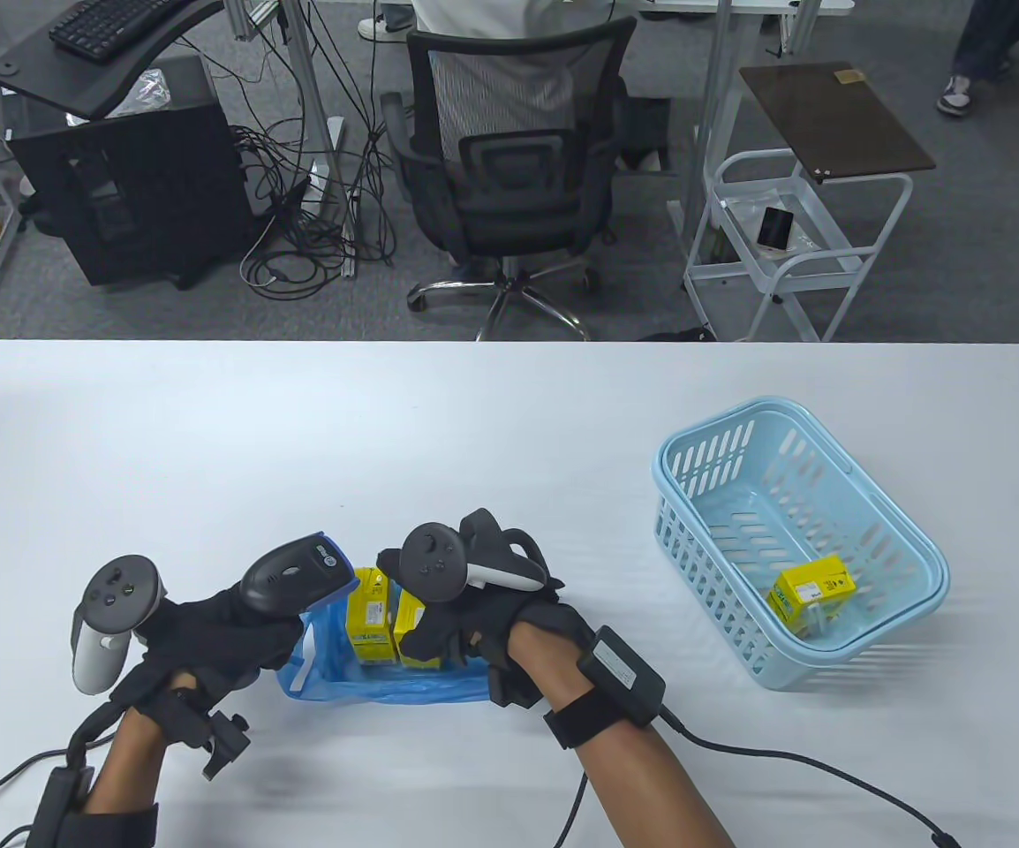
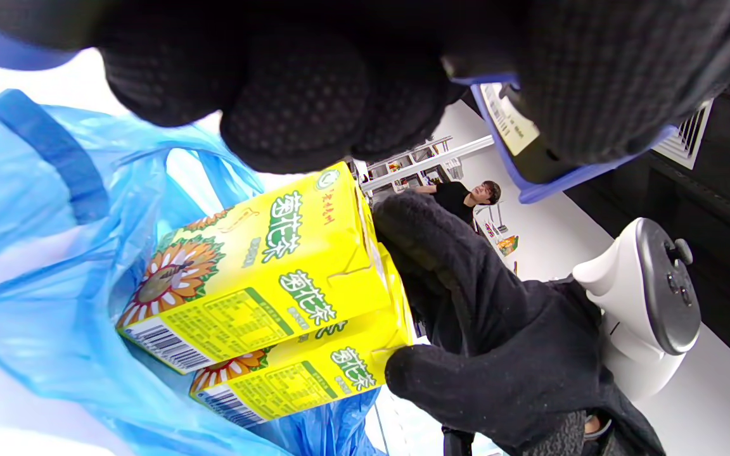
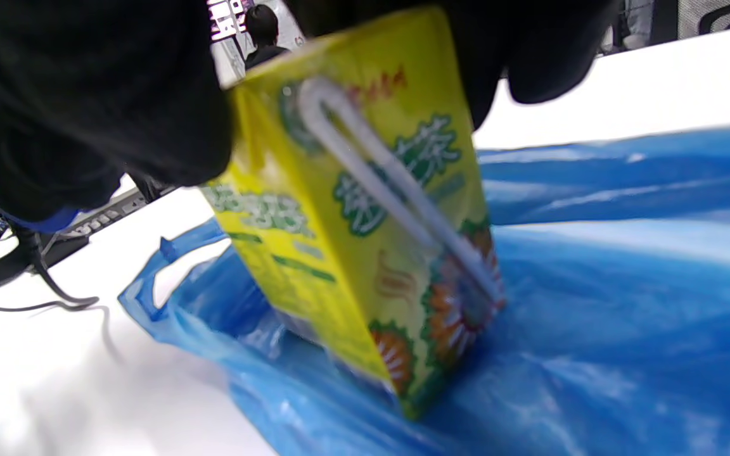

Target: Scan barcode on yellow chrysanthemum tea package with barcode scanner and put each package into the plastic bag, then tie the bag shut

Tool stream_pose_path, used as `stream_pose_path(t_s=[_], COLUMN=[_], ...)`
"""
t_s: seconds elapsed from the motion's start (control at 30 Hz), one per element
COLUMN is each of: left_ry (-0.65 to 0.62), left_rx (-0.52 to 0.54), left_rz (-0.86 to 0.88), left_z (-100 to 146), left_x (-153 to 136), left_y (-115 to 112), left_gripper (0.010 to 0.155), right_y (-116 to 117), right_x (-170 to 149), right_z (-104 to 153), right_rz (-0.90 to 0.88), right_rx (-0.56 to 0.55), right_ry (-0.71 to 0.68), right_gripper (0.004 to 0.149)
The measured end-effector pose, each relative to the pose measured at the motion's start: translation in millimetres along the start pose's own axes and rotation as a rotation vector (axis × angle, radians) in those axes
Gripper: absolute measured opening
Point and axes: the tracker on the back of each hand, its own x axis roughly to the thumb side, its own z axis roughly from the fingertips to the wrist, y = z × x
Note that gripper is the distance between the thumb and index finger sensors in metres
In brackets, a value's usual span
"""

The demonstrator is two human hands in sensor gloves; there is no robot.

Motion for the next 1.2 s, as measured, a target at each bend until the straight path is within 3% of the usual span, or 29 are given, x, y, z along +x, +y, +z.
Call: stream_pose_path(t_s=[0.2,0.3,0.47,0.7,0.93,1.03,1.2], left_ry=[-0.004,-0.006,-0.007,-0.004,-0.003,-0.001,-0.008], left_rx=[0.005,0.006,-0.004,-0.005,-0.022,-0.020,-0.012], left_rz=[-0.001,0.000,0.004,-0.001,0.003,-0.005,0.001], left_z=[0,0,0,0,0,0,1], left_x=[0,0,0,-1,-1,-1,-1], left_y=[1,1,2,1,1,1,2], left_gripper=[0.066,0.066,0.067,0.067,0.067,0.069,0.071], right_y=[0,-12,-54,-116,-149,-149,-137], right_x=[0,-3,-17,-61,-138,-176,-213], right_z=[4,12,36,82,147,175,202], right_rz=[0.023,0.023,-0.008,-0.014,0.159,0.209,0.139], right_rx=[-0.004,-0.048,-0.165,-0.297,-0.193,-0.155,-0.034], right_ry=[0.006,0.023,0.115,0.350,0.749,0.920,1.062], right_gripper=[0.096,0.101,0.102,0.098,0.096,0.094,0.093])
